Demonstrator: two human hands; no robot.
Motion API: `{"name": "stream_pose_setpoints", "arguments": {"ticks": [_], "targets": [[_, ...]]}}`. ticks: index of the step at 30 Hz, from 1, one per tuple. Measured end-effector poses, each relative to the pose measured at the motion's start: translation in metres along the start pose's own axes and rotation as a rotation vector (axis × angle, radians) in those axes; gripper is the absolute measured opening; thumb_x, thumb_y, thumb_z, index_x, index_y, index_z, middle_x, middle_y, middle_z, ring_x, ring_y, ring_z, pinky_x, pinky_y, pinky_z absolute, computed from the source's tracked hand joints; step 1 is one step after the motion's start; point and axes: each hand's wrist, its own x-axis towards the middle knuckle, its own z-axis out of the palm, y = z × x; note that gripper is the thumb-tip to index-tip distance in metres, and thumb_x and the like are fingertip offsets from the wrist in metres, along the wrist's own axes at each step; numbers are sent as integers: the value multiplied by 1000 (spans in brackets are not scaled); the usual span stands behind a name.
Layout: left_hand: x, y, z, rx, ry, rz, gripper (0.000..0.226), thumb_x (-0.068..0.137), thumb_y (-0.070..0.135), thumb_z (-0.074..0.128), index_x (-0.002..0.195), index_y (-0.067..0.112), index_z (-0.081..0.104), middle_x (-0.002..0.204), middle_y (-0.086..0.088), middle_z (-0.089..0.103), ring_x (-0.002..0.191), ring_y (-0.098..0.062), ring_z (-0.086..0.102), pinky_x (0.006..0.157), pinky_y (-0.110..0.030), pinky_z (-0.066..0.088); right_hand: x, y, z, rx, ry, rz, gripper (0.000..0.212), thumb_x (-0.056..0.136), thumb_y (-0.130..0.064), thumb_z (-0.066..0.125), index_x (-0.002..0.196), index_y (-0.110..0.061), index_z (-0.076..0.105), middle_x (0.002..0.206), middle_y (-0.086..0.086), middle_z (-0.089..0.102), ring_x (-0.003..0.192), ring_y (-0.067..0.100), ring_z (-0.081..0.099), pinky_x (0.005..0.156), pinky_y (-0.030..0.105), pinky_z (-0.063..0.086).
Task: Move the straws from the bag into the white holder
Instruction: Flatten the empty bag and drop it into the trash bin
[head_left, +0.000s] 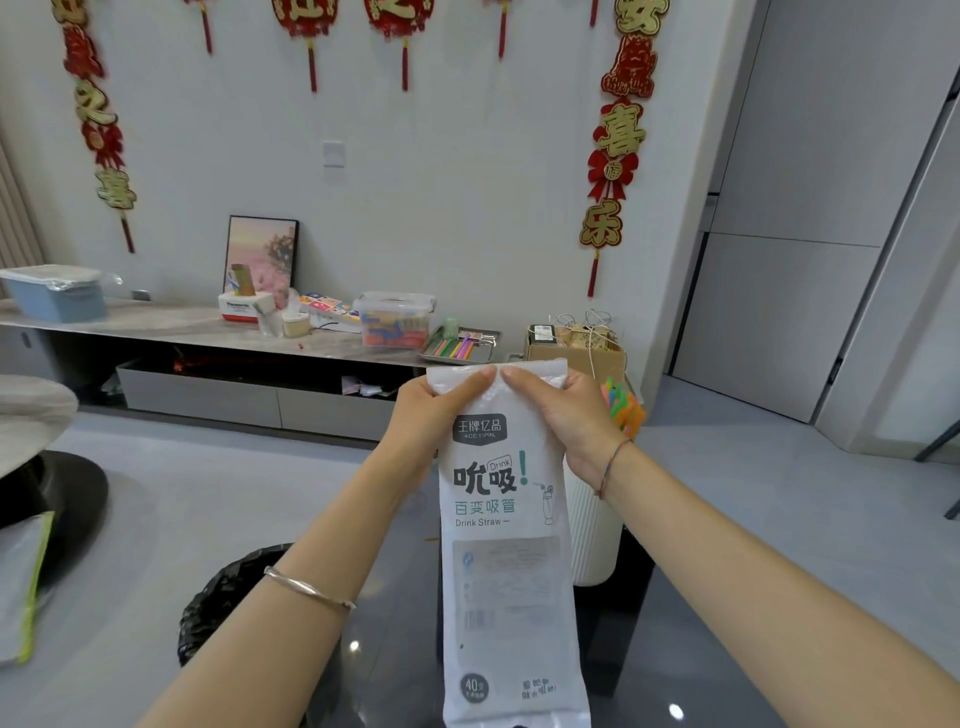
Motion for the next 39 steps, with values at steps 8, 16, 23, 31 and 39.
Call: {"name": "stream_pose_setpoints", "arguments": {"ticks": [8,16,23,31,39], "targets": [[3,-10,-2,-53,53,-32,9,81,18,71,78,9,69,67,-4,73,57,-15,68,59,-26,56,1,7,7,-14,0,97,31,73,-25,77,94,-4,67,85,14,72,69,25,67,67,34,56],[4,-7,0,-63,65,-103,37,71,27,80,100,6,72,93,-13,76,81,-24,72,73,-34,59,6,12,4,10,-23,53,16,85,-30,65,73,-20,67,73,1,70,62,16,66,64,29,55],[8,-7,-3,-129,84,-131,25,75,24,77,93,9,71,93,-13,75,75,-23,71,76,-35,58,6,16,3,-134,-57,-57,19,88,-36,59,76,-23,66,69,-7,71,63,8,67,59,23,55],[9,-9,-33,76,106,-11,38,96,46,44,91,17,69,97,-10,73,91,-25,69,84,-40,54,5,18,25,-122,4,-100,37,86,-34,63,77,2,65,70,23,65,68,22,59,66,34,47],[1,-24,-107,75,95,-213,36,90,49,52,95,17,67,86,-2,75,72,-17,71,54,-25,54,-10,67,68,-267,-145,-31,21,86,-25,65,87,-4,69,89,16,73,74,23,67,67,34,55]]}}
